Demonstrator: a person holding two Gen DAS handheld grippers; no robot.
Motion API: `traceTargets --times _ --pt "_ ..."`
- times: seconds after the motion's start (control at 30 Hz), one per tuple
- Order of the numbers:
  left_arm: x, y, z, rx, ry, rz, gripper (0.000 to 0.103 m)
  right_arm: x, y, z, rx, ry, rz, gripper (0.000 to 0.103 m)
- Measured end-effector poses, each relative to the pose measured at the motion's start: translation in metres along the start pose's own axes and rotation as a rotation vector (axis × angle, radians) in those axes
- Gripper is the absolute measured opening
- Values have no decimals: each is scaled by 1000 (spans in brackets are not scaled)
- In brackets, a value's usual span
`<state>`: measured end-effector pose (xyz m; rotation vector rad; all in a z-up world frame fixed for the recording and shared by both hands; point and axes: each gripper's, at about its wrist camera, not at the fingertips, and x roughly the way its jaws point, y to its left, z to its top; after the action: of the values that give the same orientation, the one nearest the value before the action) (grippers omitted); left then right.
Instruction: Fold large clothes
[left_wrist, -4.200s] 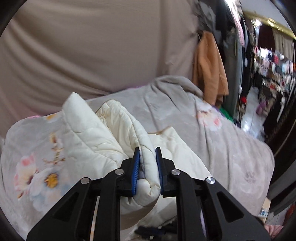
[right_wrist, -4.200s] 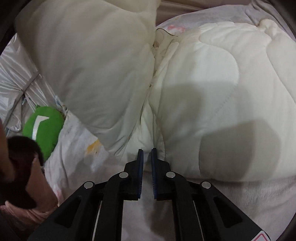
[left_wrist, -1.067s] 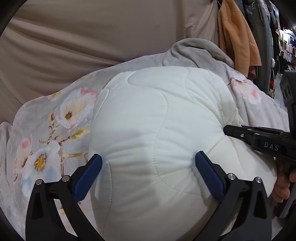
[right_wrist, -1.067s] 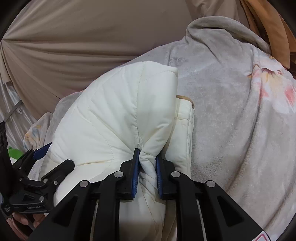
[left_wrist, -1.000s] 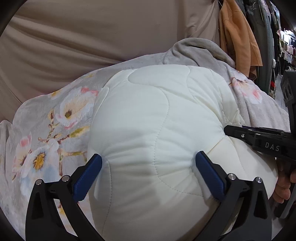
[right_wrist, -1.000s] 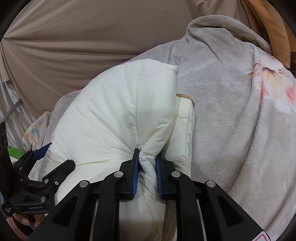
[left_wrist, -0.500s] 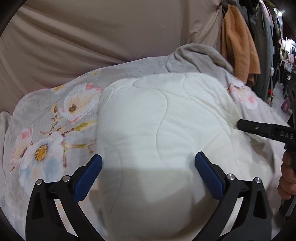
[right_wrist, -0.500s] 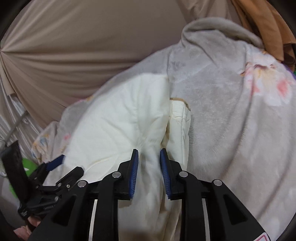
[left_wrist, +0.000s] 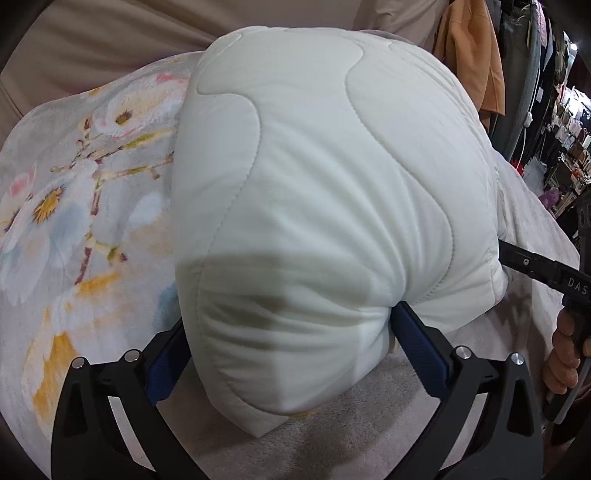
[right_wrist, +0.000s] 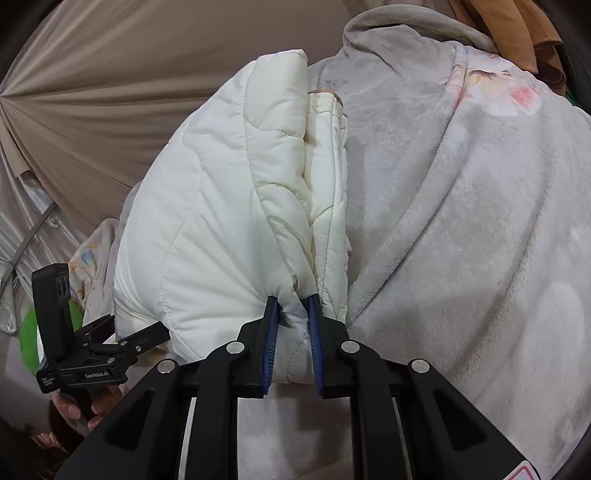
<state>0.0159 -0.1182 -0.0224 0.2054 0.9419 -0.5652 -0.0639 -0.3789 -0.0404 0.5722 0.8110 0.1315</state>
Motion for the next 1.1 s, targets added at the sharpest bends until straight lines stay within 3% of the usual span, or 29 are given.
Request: traceTargets --times 0.1,0.13,0.23,0.33,0.37,0.47,0.63,0.8,0.87,1.0,1.07,1.1 --pt "-16 -2 2 14 -5 0 98 -11 0 7 23 6 27 16" --pt "-27 -1 3 19 -21 -3 98 -23 0 13 29 -15 47 22" --pt "-77 6 15 22 -152 3 98 -52 4 34 25 -93 60 29" --pt "-105 20 35 -7 -234 4 98 -56 3 58 8 -129 3 52" --pt "-106 30 45 -33 -243 -5 98 -50 -1 65 8 -118 -8 55" --pt "-86 53 67 -110 -179 -78 98 -17 -13 82 39 -26 -9 56" --pt "-23 64 75 -151 -18 -145 98 37 -27 86 112 118 78 56" --pt "2 57 78 -174 9 -256 98 61 -36 90 164 177 185 61" --pt "7 48 79 -159 -6 -223 98 70 -39 90 182 193 222 66" --pt "9 32 82 -103 -33 -155 98 79 -39 90 164 190 246 63" --pt "5 27 83 -73 -47 -132 98 76 -34 88 146 174 264 46" --pt "2 25 83 -59 -54 -118 93 74 -30 86 140 164 272 42"
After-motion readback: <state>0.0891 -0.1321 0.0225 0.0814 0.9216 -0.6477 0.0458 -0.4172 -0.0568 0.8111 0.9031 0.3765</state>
